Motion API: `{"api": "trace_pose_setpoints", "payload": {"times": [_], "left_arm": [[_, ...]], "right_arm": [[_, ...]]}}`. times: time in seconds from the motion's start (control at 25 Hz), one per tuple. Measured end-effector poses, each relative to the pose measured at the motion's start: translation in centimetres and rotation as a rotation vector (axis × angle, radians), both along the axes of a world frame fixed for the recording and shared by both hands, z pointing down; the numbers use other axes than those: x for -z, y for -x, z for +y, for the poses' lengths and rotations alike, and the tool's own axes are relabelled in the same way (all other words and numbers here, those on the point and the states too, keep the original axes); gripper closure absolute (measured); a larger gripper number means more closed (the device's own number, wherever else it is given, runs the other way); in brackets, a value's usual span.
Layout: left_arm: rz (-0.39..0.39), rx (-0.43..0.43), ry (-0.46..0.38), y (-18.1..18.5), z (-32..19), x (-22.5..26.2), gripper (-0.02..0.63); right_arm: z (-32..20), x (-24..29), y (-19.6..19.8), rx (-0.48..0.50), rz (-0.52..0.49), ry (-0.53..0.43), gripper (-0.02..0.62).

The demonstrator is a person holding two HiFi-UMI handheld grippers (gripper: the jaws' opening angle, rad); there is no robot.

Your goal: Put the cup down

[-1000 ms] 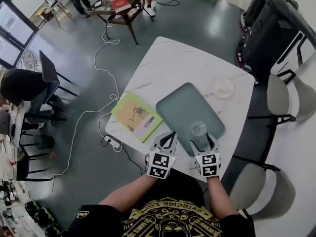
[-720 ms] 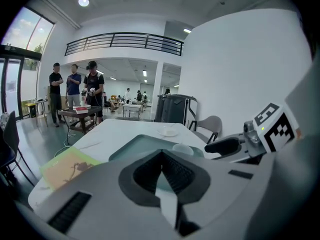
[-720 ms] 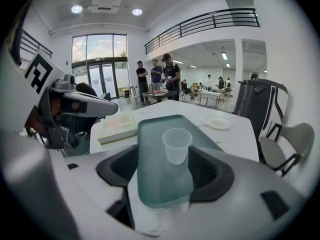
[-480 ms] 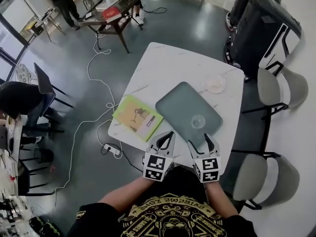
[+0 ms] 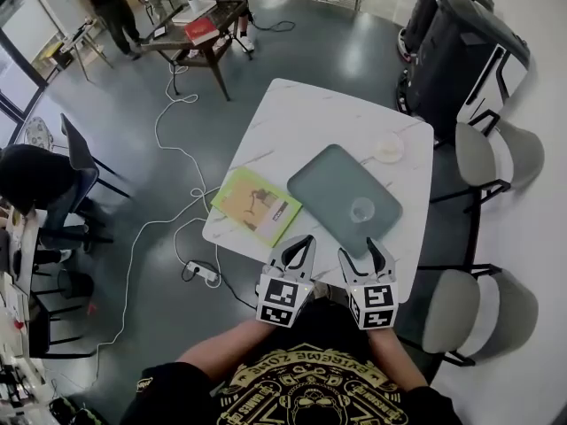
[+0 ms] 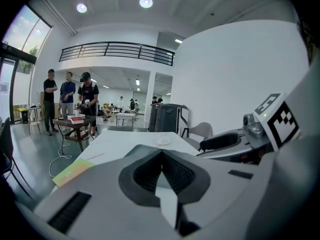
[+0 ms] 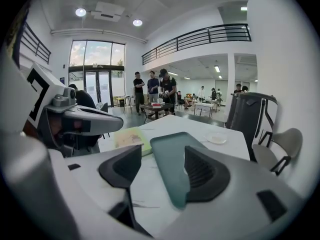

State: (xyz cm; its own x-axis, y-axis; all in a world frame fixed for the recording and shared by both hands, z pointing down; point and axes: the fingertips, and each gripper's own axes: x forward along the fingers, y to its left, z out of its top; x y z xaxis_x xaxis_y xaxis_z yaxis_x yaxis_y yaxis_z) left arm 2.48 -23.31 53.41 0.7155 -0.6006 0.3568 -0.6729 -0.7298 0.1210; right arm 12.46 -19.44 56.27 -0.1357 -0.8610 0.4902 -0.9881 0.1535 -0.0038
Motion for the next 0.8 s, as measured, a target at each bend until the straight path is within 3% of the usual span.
{"api": "trace_pose_setpoints", "payload": {"times": [0.28, 0.44, 0.56, 0.8], "left_arm": [[0.012, -0.018, -0.02, 2.4, 1.9, 1.0, 0.598], [0.017, -0.041, -0.035, 3.4, 3.3, 1.7, 0.598], [0.018, -0.053, -0.04, 4.4, 4.3, 2.0, 0.598], [0.032, -0.082, -0.03, 5.7, 6.3, 2.4, 0.598]], "right_arm": [[2.1, 1.6, 2.2, -0.032, 0.013, -0.029, 0.342], [3.6, 2.2, 3.6, -0.045, 0.014, -0.041, 0.396], [4.8, 2.7, 4.6, -0.067, 0.021, -0.052, 0.483], [6.7, 3.4, 6.3, -0.094, 0.029, -0.053, 0.532]]}}
